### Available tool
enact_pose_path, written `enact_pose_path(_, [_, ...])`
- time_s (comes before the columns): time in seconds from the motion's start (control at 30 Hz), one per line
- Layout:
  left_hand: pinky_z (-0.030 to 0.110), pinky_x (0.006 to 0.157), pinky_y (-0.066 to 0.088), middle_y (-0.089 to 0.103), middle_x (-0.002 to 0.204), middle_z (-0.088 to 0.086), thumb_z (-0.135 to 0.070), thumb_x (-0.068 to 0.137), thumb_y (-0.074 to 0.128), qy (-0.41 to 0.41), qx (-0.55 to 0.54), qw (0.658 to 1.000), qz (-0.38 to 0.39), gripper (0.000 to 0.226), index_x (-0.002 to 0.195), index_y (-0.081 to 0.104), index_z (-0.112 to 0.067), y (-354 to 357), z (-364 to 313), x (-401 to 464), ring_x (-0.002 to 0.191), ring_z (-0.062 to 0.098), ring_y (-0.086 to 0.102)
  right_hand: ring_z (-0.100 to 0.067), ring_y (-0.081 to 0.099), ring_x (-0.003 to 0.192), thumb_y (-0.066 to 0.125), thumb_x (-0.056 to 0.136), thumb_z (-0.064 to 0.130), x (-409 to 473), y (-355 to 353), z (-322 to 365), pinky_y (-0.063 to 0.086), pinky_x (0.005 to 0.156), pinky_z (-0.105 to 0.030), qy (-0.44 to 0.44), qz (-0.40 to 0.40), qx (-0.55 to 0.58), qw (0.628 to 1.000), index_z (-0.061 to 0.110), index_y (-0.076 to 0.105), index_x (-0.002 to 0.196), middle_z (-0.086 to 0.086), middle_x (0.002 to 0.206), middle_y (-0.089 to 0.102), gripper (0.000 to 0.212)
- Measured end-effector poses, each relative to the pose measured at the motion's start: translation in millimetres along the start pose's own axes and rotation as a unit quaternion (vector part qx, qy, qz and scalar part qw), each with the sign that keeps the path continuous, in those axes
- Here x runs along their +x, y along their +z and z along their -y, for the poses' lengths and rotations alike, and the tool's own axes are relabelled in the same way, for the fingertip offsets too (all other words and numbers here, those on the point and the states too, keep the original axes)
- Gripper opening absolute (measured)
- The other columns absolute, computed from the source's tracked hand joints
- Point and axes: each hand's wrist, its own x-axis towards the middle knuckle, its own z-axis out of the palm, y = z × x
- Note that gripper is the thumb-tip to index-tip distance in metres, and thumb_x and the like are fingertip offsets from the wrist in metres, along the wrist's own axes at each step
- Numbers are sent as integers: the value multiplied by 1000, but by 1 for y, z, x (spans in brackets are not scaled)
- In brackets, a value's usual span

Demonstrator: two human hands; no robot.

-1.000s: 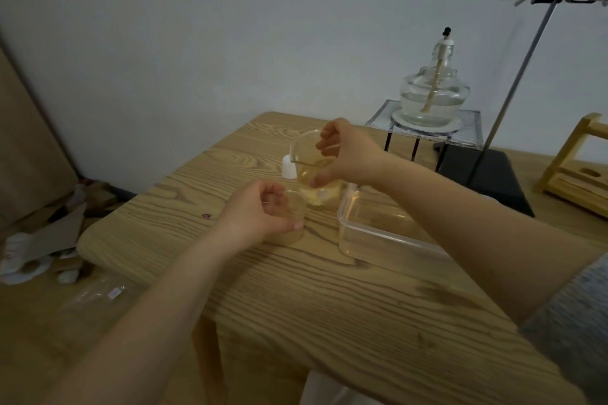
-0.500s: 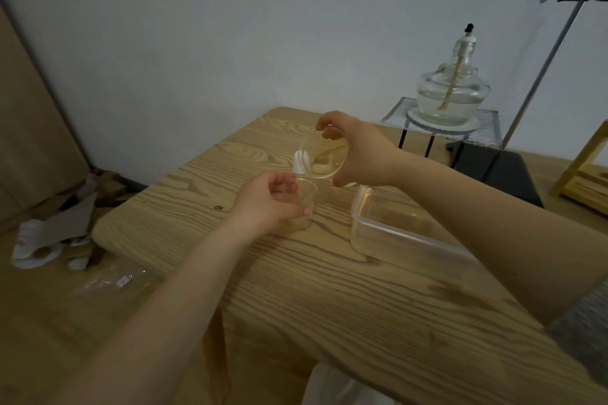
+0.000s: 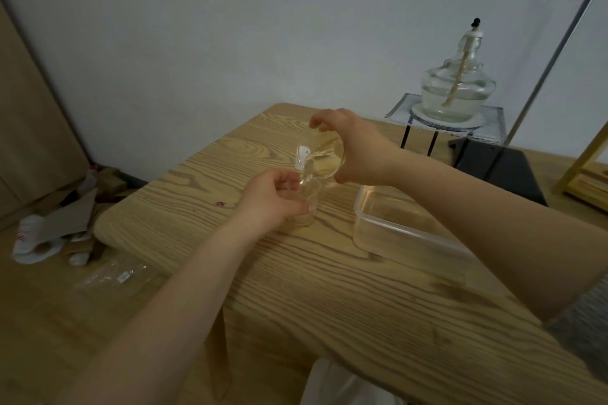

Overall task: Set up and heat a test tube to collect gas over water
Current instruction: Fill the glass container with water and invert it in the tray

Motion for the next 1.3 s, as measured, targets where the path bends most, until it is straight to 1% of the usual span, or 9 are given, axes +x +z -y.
enact_pose_path(0.1, [17, 76, 51, 64, 109, 0, -4, 63, 84, -1, -5, 1000, -6, 58, 114, 59, -11, 1, 1, 1, 87, 8, 63, -17, 49, 118, 77, 56, -2, 1, -2, 1, 47, 95, -36, -3, -5, 0, 1000, 23, 44, 131, -1, 130, 48, 86])
enact_pose_path(0.27, [7, 67, 48, 63, 103, -5, -3, 63, 83, -2, -8, 1000, -7, 57, 115, 59, -11, 2, 1, 3, 79, -2, 60, -17, 50, 117, 76, 57, -4, 1, -7, 2, 48, 93, -33, -3, -5, 2, 1000, 24, 43, 132, -2, 131, 47, 86])
enact_pose_path(0.37, [15, 76, 49, 65, 108, -3, -4, 62, 84, -4, -13, 1000, -11, 58, 113, 60, -13, 1, 2, 4, 87, 4, 63, -17, 49, 118, 76, 57, -5, 2, -9, 2, 47, 93, -31, -7, -5, 5, 1000, 23, 44, 131, -3, 130, 48, 85])
enact_pose_path(0.53, [19, 80, 49, 65, 108, -3, -5, 62, 85, -3, -15, 1000, -9, 59, 115, 59, -10, 0, 1, 5, 95, 11, 64, -15, 49, 118, 77, 56, -4, 6, -10, 1, 46, 92, -29, -13, -9, 2, 1000, 23, 45, 130, -2, 129, 48, 85])
enact_pose_path(0.73, [15, 75, 49, 64, 101, -6, -6, 61, 85, -3, -17, 1000, -11, 60, 115, 59, -11, 1, 1, 5, 85, 5, 63, -14, 49, 118, 79, 56, -2, 8, -12, -1, 46, 90, -28, -16, -14, 0, 1000, 24, 45, 129, -1, 128, 49, 85])
enact_pose_path(0.83, [6, 66, 48, 63, 95, -10, -5, 62, 85, 1, -12, 1000, -7, 58, 114, 59, -11, 1, 0, 5, 80, 1, 61, -14, 49, 116, 79, 55, -3, 8, -14, -1, 47, 88, -28, -16, -14, -1, 1000, 23, 44, 130, 0, 128, 49, 86])
enact_pose_path(1.1, [-2, 58, 43, 62, 95, -9, -4, 64, 84, 7, -16, 1000, -2, 54, 111, 59, -12, 1, -1, 5, 79, -1, 59, -15, 49, 116, 78, 56, -3, 9, -15, -2, 48, 89, -30, -15, -10, -3, 1000, 24, 44, 130, -1, 128, 49, 86])
enact_pose_path(1.2, [0, 61, 45, 62, 95, -8, -4, 64, 83, 9, -16, 1000, -2, 55, 112, 59, -11, 2, -1, 6, 80, 2, 59, -15, 49, 115, 77, 57, -4, 9, -15, -2, 48, 87, -28, -14, -11, -6, 1000, 24, 44, 130, -1, 128, 49, 85])
enact_pose_path(1.3, [9, 69, 47, 63, 99, -6, -5, 63, 84, 12, -15, 1000, -5, 56, 113, 59, -10, 3, -1, 7, 84, 7, 58, -15, 50, 115, 77, 56, -4, 8, -14, -3, 50, 88, -31, -13, -8, -5, 1000, 26, 44, 130, 0, 129, 49, 86])
